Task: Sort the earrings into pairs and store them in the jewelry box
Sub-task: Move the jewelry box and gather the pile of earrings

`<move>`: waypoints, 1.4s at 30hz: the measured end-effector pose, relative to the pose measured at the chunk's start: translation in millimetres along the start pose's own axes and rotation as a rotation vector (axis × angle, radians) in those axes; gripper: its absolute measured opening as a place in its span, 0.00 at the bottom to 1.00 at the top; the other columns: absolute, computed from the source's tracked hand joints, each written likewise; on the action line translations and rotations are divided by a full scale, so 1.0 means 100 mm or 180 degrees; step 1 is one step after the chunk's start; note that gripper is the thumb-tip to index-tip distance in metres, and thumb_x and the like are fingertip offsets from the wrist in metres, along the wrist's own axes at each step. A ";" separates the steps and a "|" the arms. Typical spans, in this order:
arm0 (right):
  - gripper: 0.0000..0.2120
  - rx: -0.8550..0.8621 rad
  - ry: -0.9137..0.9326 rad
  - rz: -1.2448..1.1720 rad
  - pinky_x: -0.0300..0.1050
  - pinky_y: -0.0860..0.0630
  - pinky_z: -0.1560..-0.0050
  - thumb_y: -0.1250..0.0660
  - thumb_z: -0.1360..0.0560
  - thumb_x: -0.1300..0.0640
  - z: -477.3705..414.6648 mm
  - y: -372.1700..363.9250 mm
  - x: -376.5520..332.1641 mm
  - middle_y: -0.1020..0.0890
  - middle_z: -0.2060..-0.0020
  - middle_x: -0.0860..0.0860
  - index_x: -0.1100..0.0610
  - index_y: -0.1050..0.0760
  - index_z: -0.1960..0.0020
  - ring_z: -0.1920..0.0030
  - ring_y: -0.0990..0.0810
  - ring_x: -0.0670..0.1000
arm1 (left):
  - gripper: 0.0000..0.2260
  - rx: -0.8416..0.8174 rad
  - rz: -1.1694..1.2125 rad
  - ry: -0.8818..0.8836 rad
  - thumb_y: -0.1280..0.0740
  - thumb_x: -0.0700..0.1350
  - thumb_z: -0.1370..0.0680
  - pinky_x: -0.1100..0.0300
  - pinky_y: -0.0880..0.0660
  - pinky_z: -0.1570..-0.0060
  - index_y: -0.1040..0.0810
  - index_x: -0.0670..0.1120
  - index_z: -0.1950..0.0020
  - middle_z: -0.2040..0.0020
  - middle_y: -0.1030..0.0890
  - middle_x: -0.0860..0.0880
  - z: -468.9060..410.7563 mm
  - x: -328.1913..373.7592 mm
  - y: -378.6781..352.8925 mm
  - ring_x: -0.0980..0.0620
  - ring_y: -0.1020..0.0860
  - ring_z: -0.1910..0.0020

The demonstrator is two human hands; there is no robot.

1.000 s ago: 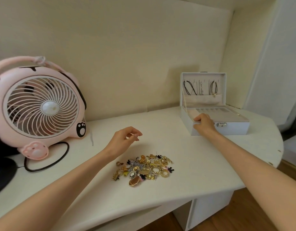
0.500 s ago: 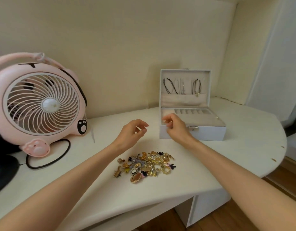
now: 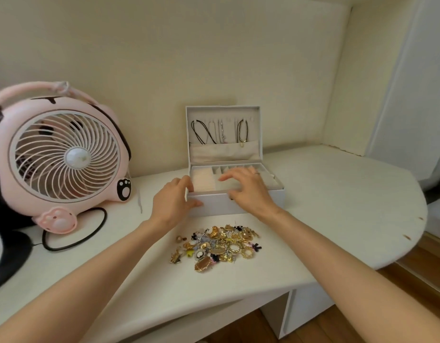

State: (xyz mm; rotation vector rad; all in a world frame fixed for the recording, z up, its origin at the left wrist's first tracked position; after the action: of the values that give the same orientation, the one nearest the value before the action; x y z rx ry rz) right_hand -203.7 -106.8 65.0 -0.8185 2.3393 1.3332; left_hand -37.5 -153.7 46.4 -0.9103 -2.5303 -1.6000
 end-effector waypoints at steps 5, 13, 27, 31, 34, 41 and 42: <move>0.20 -0.0088 -0.0378 0.0756 0.49 0.43 0.32 0.30 0.30 0.43 0.09 0.18 0.53 0.29 0.33 0.47 0.45 0.24 0.39 0.32 0.36 0.51 | 0.16 0.0174 0.0104 0.0121 0.26 0.54 0.33 0.53 0.28 0.59 0.30 0.50 0.58 0.46 0.19 0.48 0.04 -0.22 0.18 0.45 0.23 0.51; 0.19 0.0224 -0.0572 0.0483 0.40 0.38 0.41 0.31 0.27 0.48 0.04 0.17 0.66 0.26 0.35 0.50 0.53 0.23 0.39 0.33 0.35 0.49 | 0.15 0.0348 0.0122 0.0151 0.28 0.54 0.30 0.55 0.28 0.60 0.29 0.48 0.53 0.45 0.21 0.49 0.04 -0.18 0.08 0.47 0.23 0.51; 0.05 -0.0859 -0.0155 -0.0277 0.41 0.25 0.54 0.28 0.30 0.54 0.29 -0.16 0.14 0.20 0.59 0.44 0.48 0.20 0.54 0.58 0.24 0.44 | 0.06 -0.0047 0.1201 -0.0523 0.32 0.47 0.26 0.62 0.29 0.62 0.28 0.48 0.54 0.58 0.23 0.52 0.20 0.22 0.10 0.54 0.26 0.61; 0.08 -0.1449 -0.0218 -0.0075 0.42 0.24 0.54 0.25 0.34 0.50 0.45 -0.34 0.12 0.20 0.59 0.43 0.44 0.18 0.56 0.58 0.23 0.43 | 0.07 -0.1446 0.1189 -0.0816 0.28 0.51 0.29 0.63 0.27 0.57 0.23 0.51 0.57 0.58 0.21 0.55 0.30 0.47 -0.26 0.58 0.25 0.59; 0.08 -0.1419 -0.0180 0.0039 0.41 0.24 0.53 0.25 0.33 0.52 0.46 -0.33 0.13 0.21 0.58 0.43 0.46 0.18 0.54 0.59 0.23 0.42 | 0.09 -0.1500 0.1206 -0.0844 0.26 0.53 0.32 0.55 0.25 0.53 0.21 0.53 0.56 0.57 0.20 0.56 0.31 0.41 -0.36 0.56 0.24 0.57; 0.05 -0.1530 -0.0329 -0.0092 0.33 0.27 0.62 0.26 0.32 0.58 0.47 -0.32 0.15 0.17 0.58 0.47 0.52 0.17 0.56 0.67 0.25 0.39 | 0.06 -0.1740 0.0825 -0.0931 0.29 0.52 0.28 0.58 0.26 0.52 0.20 0.52 0.55 0.56 0.23 0.57 0.38 0.30 -0.40 0.59 0.26 0.57; 0.04 -0.1562 -0.0339 -0.0123 0.32 0.28 0.63 0.26 0.32 0.57 0.47 -0.32 0.15 0.17 0.59 0.47 0.52 0.18 0.57 0.68 0.25 0.38 | 0.05 -0.1767 0.0818 -0.0934 0.30 0.52 0.28 0.61 0.27 0.54 0.21 0.52 0.56 0.57 0.23 0.57 0.38 0.31 -0.39 0.59 0.26 0.58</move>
State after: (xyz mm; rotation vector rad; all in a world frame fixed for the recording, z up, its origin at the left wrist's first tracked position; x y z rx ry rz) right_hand -195.1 -84.1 11.3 -0.8911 1.9259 1.9174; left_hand -70.8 -120.0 5.2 -1.5443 -2.0093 -2.2557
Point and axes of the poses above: each hand's wrist, its own z-axis away from the middle knuckle, its own y-axis out of the back of the hand, x = y × z, the point moved 9 cm from there along -z, towards the middle knuckle
